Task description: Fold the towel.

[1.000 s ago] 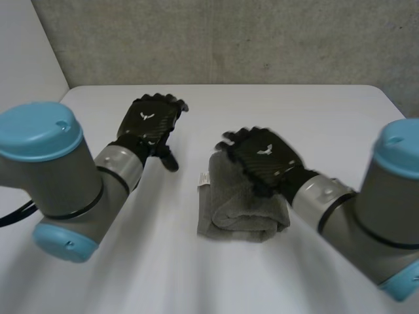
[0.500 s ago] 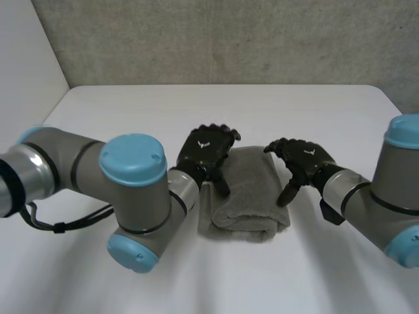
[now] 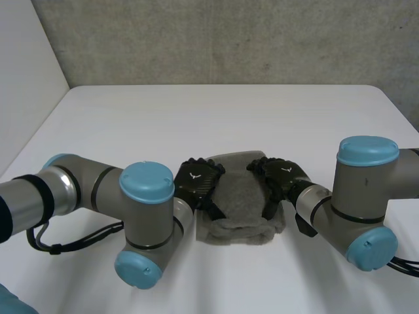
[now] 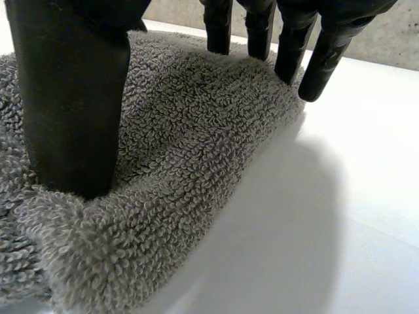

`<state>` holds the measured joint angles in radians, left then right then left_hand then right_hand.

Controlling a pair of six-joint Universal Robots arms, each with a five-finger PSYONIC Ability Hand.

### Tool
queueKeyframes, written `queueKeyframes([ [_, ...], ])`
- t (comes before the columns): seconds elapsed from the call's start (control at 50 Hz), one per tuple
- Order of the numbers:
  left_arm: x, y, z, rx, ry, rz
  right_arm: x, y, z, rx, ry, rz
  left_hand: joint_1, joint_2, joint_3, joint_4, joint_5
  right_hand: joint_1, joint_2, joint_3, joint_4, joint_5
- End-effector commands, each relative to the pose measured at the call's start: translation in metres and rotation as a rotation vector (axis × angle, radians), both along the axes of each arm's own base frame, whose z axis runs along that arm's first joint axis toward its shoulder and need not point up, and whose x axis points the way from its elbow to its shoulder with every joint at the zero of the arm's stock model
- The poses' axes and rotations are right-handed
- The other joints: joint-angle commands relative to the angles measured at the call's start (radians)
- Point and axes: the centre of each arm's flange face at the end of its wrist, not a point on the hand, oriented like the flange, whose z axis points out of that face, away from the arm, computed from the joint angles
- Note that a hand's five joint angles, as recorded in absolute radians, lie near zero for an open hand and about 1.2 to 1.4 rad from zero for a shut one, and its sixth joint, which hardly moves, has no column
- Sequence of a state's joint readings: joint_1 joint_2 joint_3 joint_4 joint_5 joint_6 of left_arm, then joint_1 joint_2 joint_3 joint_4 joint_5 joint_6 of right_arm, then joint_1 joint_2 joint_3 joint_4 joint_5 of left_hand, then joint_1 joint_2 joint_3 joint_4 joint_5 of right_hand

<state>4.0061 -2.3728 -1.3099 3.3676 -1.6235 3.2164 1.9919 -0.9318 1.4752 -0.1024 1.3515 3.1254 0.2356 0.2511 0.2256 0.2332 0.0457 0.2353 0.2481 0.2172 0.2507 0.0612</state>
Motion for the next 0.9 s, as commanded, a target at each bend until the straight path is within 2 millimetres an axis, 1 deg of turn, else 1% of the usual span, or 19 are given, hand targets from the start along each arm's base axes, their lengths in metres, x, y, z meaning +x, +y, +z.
queueKeyframes([
  [0.02, 0.003, -0.003, 0.022, -0.029, 0.031, 0.014, -0.001, 0.000, 0.019, -0.045, -0.013, -0.003, -0.043, -0.058, -0.051, -0.059, -0.027, -0.061, -0.074, -0.043, -0.076, -0.061],
  [0.06, 0.006, -0.001, 0.043, -0.059, 0.060, 0.018, -0.003, 0.001, 0.042, -0.096, -0.035, -0.006, -0.043, -0.058, -0.051, -0.059, -0.027, -0.061, -0.074, -0.043, -0.076, -0.061],
  [0.08, 0.006, -0.001, 0.043, -0.059, 0.060, 0.018, -0.003, 0.001, 0.043, -0.096, -0.035, -0.006, -0.043, -0.058, -0.051, -0.059, -0.027, -0.061, -0.074, -0.043, -0.076, -0.061],
  [0.1, 0.008, 0.000, 0.056, -0.079, 0.080, 0.021, -0.005, 0.001, 0.057, -0.131, -0.050, -0.012, -0.043, -0.058, -0.051, -0.059, -0.027, -0.061, -0.074, -0.043, -0.076, -0.061],
  [0.12, 0.008, 0.000, 0.056, -0.079, 0.080, 0.021, -0.007, 0.001, 0.073, -0.167, -0.066, -0.019, -0.043, -0.058, -0.051, -0.059, -0.027, -0.061, -0.074, -0.043, -0.076, -0.061],
  [0.14, 0.012, 0.000, 0.070, -0.096, 0.103, 0.029, -0.007, 0.001, 0.073, -0.167, -0.066, -0.019, -0.043, -0.058, -0.051, -0.059, -0.027, -0.061, -0.074, -0.043, -0.076, -0.061],
  [0.16, 0.016, 0.001, 0.085, -0.114, 0.132, 0.039, -0.011, 0.001, 0.089, -0.207, -0.082, -0.029, -0.043, -0.058, -0.051, -0.059, -0.027, -0.061, -0.074, -0.043, -0.076, -0.061],
  [0.18, 0.016, 0.001, 0.086, -0.115, 0.132, 0.039, -0.011, 0.001, 0.089, -0.207, -0.082, -0.029, -0.043, -0.058, -0.051, -0.059, -0.027, -0.061, -0.074, -0.043, -0.076, -0.061],
  [0.22, 0.027, 0.000, 0.118, -0.147, 0.197, 0.067, -0.021, -0.002, 0.122, -0.288, -0.103, -0.083, -0.043, -0.058, -0.051, -0.059, -0.027, -0.061, -0.074, -0.043, -0.076, -0.061],
  [0.24, 0.027, 0.000, 0.118, -0.147, 0.197, 0.067, -0.021, -0.002, 0.123, -0.288, -0.103, -0.083, -0.043, -0.058, -0.051, -0.059, -0.027, -0.061, -0.074, -0.043, -0.076, -0.061],
  [0.26, 0.034, -0.002, 0.132, -0.157, 0.222, 0.086, -0.025, -0.003, 0.138, -0.326, -0.110, -0.117, -0.043, -0.058, -0.051, -0.059, -0.027, -0.061, -0.074, -0.043, -0.076, -0.061],
  [0.28, 0.034, -0.002, 0.132, -0.157, 0.222, 0.086, -0.029, -0.004, 0.154, -0.363, -0.117, -0.152, -0.043, -0.058, -0.051, -0.059, -0.027, -0.061, -0.074, -0.043, -0.076, -0.061],
  [0.3, 0.042, -0.004, 0.144, -0.161, 0.235, 0.109, -0.029, -0.004, 0.154, -0.363, -0.117, -0.153, -0.043, -0.058, -0.051, -0.059, -0.027, -0.061, -0.074, -0.043, -0.076, -0.061],
  [0.32, 0.052, -0.007, 0.155, -0.166, 0.241, 0.138, -0.033, -0.004, 0.166, -0.389, -0.119, -0.187, -0.043, -0.058, -0.051, -0.059, -0.027, -0.061, -0.074, -0.043, -0.076, -0.061],
  [0.34, 0.052, -0.007, 0.155, -0.166, 0.241, 0.139, -0.033, -0.004, 0.166, -0.389, -0.119, -0.187, -0.043, -0.058, -0.051, -0.059, -0.027, -0.061, -0.074, -0.043, -0.076, -0.061],
  [0.38, 0.071, -0.015, 0.172, -0.172, 0.238, 0.194, -0.039, -0.003, 0.180, -0.418, -0.120, -0.240, -0.043, -0.058, -0.051, -0.059, -0.027, -0.061, -0.074, -0.043, -0.076, -0.061],
  [0.48, 0.088, -0.024, 0.181, -0.160, 0.220, 0.250, -0.042, -0.001, 0.181, -0.419, -0.106, -0.269, -0.043, -0.058, -0.051, -0.059, -0.027, -0.061, -0.074, -0.043, -0.076, -0.061],
  [0.64, 0.100, -0.026, 0.185, -0.124, 0.220, 0.289, -0.046, -0.003, 0.178, -0.435, -0.048, -0.272, -0.043, -0.058, -0.051, -0.059, -0.027, -0.061, -0.074, -0.043, -0.076, -0.061],
  [0.9, 0.105, -0.023, 0.195, -0.146, 0.237, 0.298, -0.056, -0.007, 0.186, -0.455, -0.052, -0.296, -0.043, -0.058, -0.051, -0.059, -0.027, -0.061, -0.074, -0.043, -0.076, -0.061],
])
